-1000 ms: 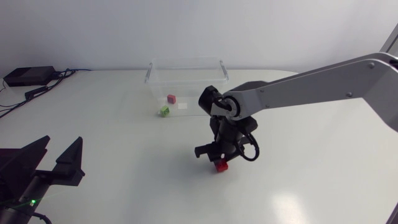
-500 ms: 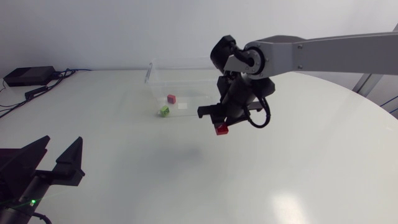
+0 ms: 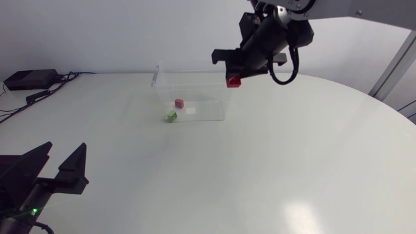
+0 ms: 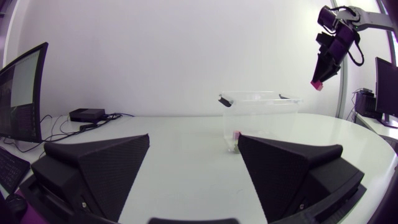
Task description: Place the duplo bricks in the container
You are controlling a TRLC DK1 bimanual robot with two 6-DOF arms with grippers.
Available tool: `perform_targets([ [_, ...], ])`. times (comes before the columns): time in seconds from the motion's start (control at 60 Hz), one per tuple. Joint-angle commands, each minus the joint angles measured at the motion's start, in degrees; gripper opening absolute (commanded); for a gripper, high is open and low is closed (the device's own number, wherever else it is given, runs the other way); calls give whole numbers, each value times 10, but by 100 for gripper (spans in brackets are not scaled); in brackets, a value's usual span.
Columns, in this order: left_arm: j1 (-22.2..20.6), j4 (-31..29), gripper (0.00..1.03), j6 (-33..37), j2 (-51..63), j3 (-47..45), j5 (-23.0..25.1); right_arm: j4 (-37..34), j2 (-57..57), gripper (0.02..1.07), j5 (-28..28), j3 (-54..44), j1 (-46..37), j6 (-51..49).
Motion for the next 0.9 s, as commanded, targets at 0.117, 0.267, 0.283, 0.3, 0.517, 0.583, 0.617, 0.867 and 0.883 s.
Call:
perform_targets([
  [0.117, 4, 5, 100, -16, -6, -10, 1, 10, 62, 41, -1, 75, -12, -30],
  [0.267, 4, 5, 100, -15, -6, -10, 1, 10, 104, 41, -12, 140, -11, -34],
  [0.283, 4, 5, 100, -16, -6, -10, 1, 8, 109, 41, -12, 148, -11, -34],
  [0.3, 4, 5, 100, -16, -6, -10, 1, 6, 114, 41, -12, 157, -10, -34],
  [0.517, 4, 5, 100, -16, -6, -10, 1, -22, 169, 41, -20, 255, 0, -37],
  [0.583, 4, 5, 100, -16, -6, -10, 1, -19, 182, 41, -28, 264, 0, -40],
  [0.617, 4, 5, 100, -16, -6, -10, 1, -13, 182, 41, -28, 261, 1, -42],
  [0.867, 4, 5, 100, -16, -6, -10, 1, 141, 143, 41, -39, 132, 16, -89],
  [0.883, 4, 5, 100, -16, -6, -10, 1, 156, 141, 41, -37, 124, 16, -90],
])
